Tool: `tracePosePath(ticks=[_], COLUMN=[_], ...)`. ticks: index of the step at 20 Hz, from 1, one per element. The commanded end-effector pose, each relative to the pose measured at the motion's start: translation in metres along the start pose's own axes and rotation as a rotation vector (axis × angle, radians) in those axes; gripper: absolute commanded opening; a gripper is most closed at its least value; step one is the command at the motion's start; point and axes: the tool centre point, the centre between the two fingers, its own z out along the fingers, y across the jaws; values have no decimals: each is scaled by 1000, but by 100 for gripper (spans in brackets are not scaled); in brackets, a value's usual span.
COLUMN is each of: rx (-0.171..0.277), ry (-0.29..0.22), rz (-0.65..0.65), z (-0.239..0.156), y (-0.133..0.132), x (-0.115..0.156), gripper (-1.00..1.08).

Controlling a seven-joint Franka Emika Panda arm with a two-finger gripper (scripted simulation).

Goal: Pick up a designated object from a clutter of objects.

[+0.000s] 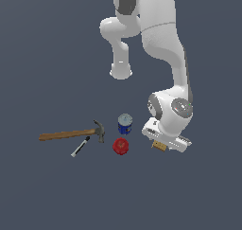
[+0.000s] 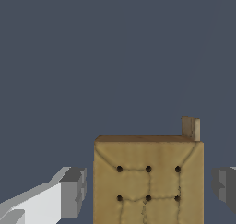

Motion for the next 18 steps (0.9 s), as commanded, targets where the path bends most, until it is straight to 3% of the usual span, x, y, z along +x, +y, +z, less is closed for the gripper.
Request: tracePosePath(ticks=[1, 4, 5, 18], rx=[1, 1, 1, 2], ry=[1, 1, 1, 1], rz=[0, 1, 1, 1], z=[7, 8, 8, 6], y=[-1, -1, -1, -1], x=[0, 1, 1, 1], gripper=[100, 100, -100, -100])
